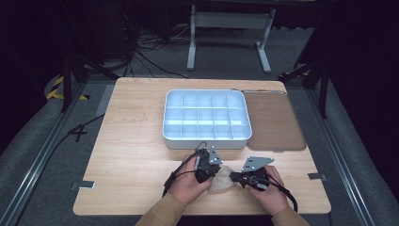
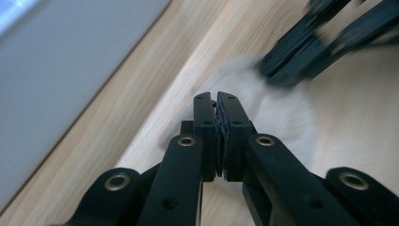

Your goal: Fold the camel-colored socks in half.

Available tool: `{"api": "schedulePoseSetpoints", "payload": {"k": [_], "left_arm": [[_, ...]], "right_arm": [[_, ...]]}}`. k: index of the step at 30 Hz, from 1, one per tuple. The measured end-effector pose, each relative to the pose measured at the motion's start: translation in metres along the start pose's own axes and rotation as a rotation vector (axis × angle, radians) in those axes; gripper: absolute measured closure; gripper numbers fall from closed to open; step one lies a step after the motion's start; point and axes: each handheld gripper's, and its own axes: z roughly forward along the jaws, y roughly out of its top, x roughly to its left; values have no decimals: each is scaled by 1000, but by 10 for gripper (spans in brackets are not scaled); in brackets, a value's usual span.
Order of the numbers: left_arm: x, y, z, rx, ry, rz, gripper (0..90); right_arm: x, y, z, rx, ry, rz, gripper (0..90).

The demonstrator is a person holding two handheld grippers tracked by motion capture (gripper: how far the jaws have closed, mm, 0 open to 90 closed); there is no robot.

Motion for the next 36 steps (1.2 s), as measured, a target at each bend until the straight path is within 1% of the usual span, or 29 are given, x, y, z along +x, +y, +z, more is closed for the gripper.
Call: {"api": "schedulePoseSetpoints", "payload": {"k": [1, 3, 5, 6, 7, 9, 11, 12, 14, 15, 16, 17, 19, 21, 22, 23, 25, 26, 27, 29, 30, 31, 32, 33, 34, 35, 36], "left_arm": [[2, -1, 4, 15, 7, -14, 885], [5, -4, 7, 30, 10, -32, 893], [9, -7, 11, 35, 26, -42, 895], [11, -9, 11, 23, 13, -58, 896], [11, -9, 11, 18, 15, -64, 896], [10, -9, 11, 21, 22, -56, 895], [9, -9, 10, 19, 25, -55, 890], [9, -9, 8, 6, 20, -62, 880], [10, -9, 2, -22, 15, -65, 855], [10, -9, -3, -35, 5, -73, 843], [10, -9, -3, -35, 5, -73, 833], [11, -9, -7, -48, -7, -80, 833], [13, -9, -14, -51, -6, -84, 820], [15, -11, -20, -49, -16, -98, 813], [16, -12, -23, -47, -26, -114, 810], [18, -13, -25, -33, -30, -117, 808], [20, -15, -28, -22, -26, -121, 808], [21, -16, -29, -11, -32, -129, 809], [21, -16, -29, -11, -32, -129, 807], [22, -19, -30, 25, -38, -134, 808], [22, -21, -30, 47, -41, -145, 812], [22, -22, -29, 66, -52, -143, 813], [23, -22, -29, 80, -62, -148, 813], [22, -23, -28, 82, -61, -153, 813], [23, -24, -29, 100, -72, -159, 813], [23, -24, -29, 110, -72, -172, 812], [23, -25, -29, 124, -94, -206, 811]], "right_arm": [[0, 0, -1, -3, -3, -1, 853], [0, -1, -2, -8, -8, 1, 853], [0, -3, -3, 2, -17, -2, 856], [0, -4, -2, 9, -20, -3, 859], [-1, -6, -1, 8, -15, 4, 861], [-2, -7, -1, 0, -10, 15, 861], [-1, -6, -1, 10, -17, 2, 861], [0, -5, -1, 13, -20, 0, 861], [0, -4, -2, 12, -24, -4, 862], [0, -4, -3, 8, -24, -4, 862], [0, -4, -3, 8, -24, -4, 862], [0, -3, -5, 3, -25, -2, 864], [0, 0, -9, -14, -25, 2, 869], [0, 3, -14, -36, -25, 6, 872], [0, 5, -16, -44, -24, 10, 871], [1, 7, -19, -54, -23, 12, 870], [2, 10, -21, -66, -19, 14, 868], [3, 11, -20, -68, -17, 18, 868], [4, 13, -20, -68, -11, 22, 865], [5, 14, -19, -72, -4, 29, 862], [6, 15, -18, -74, 5, 33, 857], [8, 17, -16, -74, 9, 35, 852], [9, 18, -13, -76, 16, 36, 851], [11, 19, -12, -73, 20, 40, 851], [12, 20, -9, -71, 24, 39, 853], [13, 20, -7, -61, 28, 41, 854], [13, 21, -5, -51, 27, 43, 855]]}}
